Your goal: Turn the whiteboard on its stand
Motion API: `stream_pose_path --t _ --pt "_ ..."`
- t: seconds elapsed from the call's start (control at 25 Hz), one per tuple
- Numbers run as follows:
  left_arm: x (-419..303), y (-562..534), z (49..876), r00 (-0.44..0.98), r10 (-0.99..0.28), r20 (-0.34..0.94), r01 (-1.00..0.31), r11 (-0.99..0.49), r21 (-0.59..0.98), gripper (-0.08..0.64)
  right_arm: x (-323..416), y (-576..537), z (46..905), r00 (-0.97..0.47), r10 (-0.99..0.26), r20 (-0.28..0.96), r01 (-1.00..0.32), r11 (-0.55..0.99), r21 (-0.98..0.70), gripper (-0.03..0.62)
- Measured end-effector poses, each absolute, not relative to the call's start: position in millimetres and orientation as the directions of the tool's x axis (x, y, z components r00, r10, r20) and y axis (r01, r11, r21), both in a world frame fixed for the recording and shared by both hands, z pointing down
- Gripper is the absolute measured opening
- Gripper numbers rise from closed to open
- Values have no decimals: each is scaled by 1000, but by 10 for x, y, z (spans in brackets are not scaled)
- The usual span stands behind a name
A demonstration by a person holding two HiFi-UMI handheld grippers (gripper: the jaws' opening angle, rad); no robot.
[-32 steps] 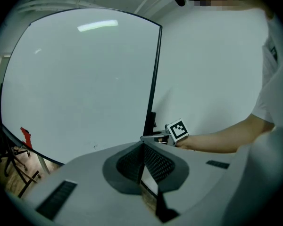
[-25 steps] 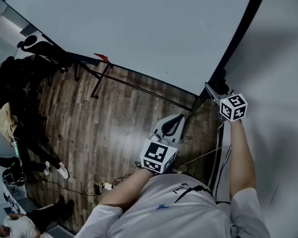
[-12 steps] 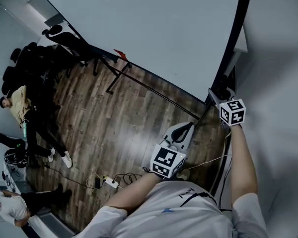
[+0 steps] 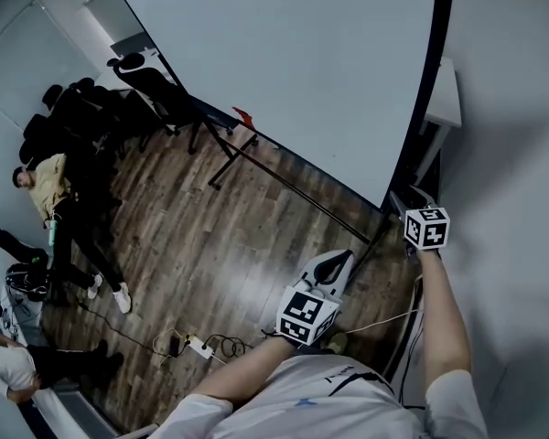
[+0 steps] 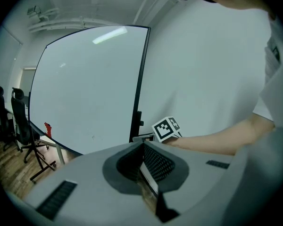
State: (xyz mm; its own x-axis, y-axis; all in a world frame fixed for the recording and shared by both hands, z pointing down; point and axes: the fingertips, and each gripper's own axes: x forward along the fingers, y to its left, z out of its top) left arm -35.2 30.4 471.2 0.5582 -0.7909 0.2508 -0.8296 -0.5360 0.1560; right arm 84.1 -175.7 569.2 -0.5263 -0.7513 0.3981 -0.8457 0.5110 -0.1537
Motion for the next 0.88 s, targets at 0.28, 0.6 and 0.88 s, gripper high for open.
stream_pose_path --t 0.28,0.6,0.88 --pt "-286 342 4651 578 -784 228 -816 -548 183 11 881 -1159 5484 -539 -758 366 -841 503 -198 108" --pt "-194 441 4537 603 -768 214 -796 -562 226 11 505 -401 4759 -624 -741 249 -782 589 -205 34" --pt "-244 526 4370 606 -773 188 -792 -562 240 11 232 65 4363 -649 -740 178 -759 615 -211 15"
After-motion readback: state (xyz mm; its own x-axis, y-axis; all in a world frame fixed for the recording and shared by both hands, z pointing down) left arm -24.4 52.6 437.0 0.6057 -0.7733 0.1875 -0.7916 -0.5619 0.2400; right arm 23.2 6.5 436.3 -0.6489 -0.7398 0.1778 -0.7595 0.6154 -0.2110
